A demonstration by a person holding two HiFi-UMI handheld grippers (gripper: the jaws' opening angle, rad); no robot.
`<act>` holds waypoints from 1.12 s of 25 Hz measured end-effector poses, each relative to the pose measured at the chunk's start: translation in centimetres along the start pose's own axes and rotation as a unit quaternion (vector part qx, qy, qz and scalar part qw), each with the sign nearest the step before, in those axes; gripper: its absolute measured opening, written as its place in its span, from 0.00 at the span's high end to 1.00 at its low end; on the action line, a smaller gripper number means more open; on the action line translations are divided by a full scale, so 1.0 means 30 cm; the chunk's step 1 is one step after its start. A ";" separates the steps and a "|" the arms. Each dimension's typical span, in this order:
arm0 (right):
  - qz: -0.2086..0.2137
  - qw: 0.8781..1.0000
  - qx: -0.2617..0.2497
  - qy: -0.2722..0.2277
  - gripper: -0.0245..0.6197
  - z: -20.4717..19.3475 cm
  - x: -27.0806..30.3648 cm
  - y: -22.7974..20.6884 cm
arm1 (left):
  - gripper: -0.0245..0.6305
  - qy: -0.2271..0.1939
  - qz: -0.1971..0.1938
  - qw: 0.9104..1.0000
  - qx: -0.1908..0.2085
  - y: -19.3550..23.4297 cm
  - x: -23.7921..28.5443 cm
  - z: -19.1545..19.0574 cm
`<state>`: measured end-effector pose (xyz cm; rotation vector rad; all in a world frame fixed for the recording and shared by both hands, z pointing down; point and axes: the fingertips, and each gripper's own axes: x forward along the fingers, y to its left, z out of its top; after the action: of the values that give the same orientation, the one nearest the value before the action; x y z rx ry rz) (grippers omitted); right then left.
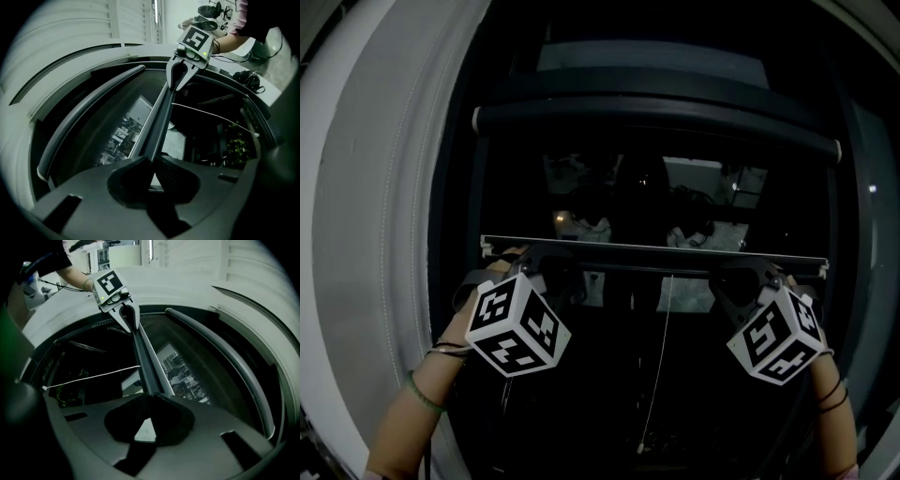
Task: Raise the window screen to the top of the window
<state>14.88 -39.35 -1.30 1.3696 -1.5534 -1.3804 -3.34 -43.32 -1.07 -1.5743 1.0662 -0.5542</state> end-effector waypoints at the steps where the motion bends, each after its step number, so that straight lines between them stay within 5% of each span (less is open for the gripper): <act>1: -0.005 1.000 -0.002 0.002 0.90 0.010 0.007 -0.031 | 0.89 0.003 0.005 1.000 0.004 0.032 0.005 0.007; 10: -0.053 0.998 -0.004 0.019 0.90 0.093 0.069 -0.340 | 0.89 0.027 0.057 0.997 0.044 0.342 0.065 0.095; 16: -0.076 0.997 0.016 0.020 0.89 0.141 0.106 -0.508 | 0.89 0.020 0.079 0.997 0.014 0.517 0.093 0.150; 28: -0.096 0.994 0.053 -0.023 0.87 0.169 0.112 -0.604 | 0.89 0.010 0.093 0.996 -0.008 0.609 0.102 0.188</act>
<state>14.41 -39.39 -20.40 1.5981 -1.5785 -1.4688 -3.54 -42.90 -20.43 -1.4667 1.2212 -0.4368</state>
